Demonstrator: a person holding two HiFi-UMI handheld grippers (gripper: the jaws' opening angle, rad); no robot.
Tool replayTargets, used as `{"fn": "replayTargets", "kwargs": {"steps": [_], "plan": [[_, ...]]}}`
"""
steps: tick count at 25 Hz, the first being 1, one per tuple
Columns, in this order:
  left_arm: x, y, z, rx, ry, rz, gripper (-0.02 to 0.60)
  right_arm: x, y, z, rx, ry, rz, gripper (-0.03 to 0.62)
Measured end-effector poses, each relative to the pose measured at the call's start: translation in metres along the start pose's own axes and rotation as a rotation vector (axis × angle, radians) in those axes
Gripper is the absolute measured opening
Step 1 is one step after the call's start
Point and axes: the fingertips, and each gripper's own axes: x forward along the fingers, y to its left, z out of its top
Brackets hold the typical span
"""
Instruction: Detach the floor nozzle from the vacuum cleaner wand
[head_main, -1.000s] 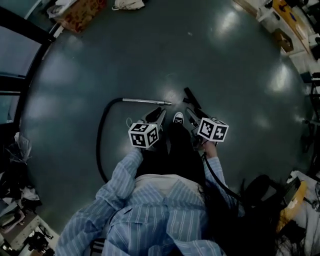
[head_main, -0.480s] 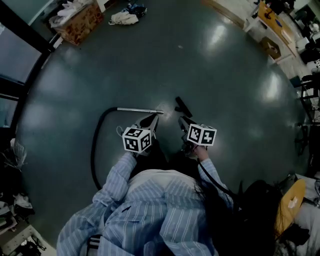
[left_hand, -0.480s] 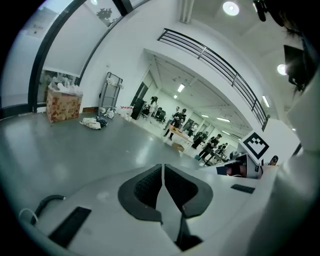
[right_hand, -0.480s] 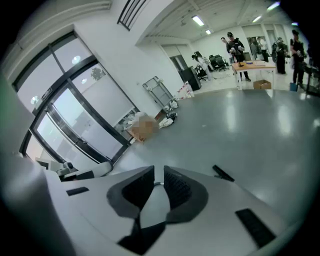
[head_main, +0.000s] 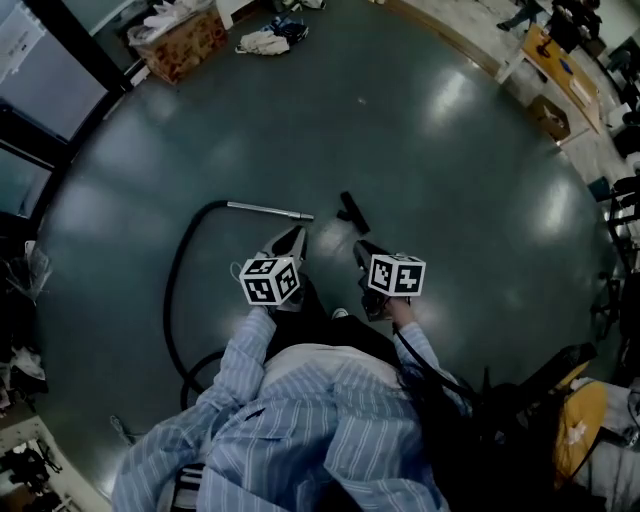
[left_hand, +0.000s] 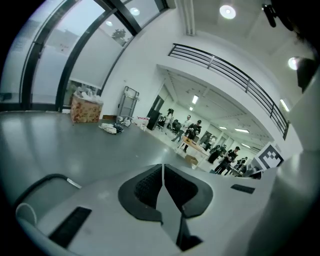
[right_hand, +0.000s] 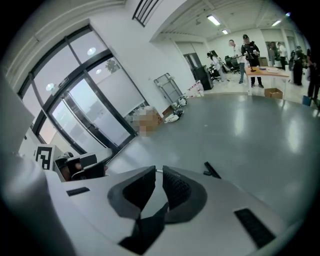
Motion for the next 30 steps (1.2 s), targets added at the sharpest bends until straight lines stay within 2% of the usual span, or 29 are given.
{"fn": "replayTargets", "kwargs": {"steps": [3, 7, 10, 16, 20, 24, 27, 30], "plan": [[-0.018, -0.031, -0.037, -0.036, 0.015, 0.039, 0.02, -0.024, -0.015, -0.026, -0.028, 0.033, 0.029, 0.05], [-0.051, -0.059, -0.086, 0.008, 0.081, 0.09, 0.02, -0.046, -0.016, -0.062, -0.051, 0.07, 0.077, 0.051], [-0.069, -0.068, -0.099, 0.022, 0.113, 0.104, 0.02, -0.05, -0.008, -0.078, -0.055, 0.087, 0.105, 0.051], [-0.103, -0.073, -0.127, 0.024, 0.159, 0.128, 0.02, -0.054, -0.002, -0.114, -0.077, 0.128, 0.093, 0.051], [-0.116, -0.072, -0.141, 0.056, 0.197, 0.12, 0.02, -0.046, 0.002, -0.131, -0.027, 0.118, 0.102, 0.05], [-0.129, -0.066, -0.145, 0.059, 0.182, 0.116, 0.02, -0.048, 0.015, -0.134, -0.032, 0.092, 0.091, 0.051], [-0.146, -0.063, -0.141, 0.027, 0.133, 0.118, 0.02, -0.052, 0.029, -0.147, -0.068, 0.101, 0.081, 0.05], [-0.172, -0.063, -0.142, 0.032, 0.094, 0.1, 0.02, -0.059, 0.052, -0.162, -0.099, 0.103, 0.081, 0.051]]}}
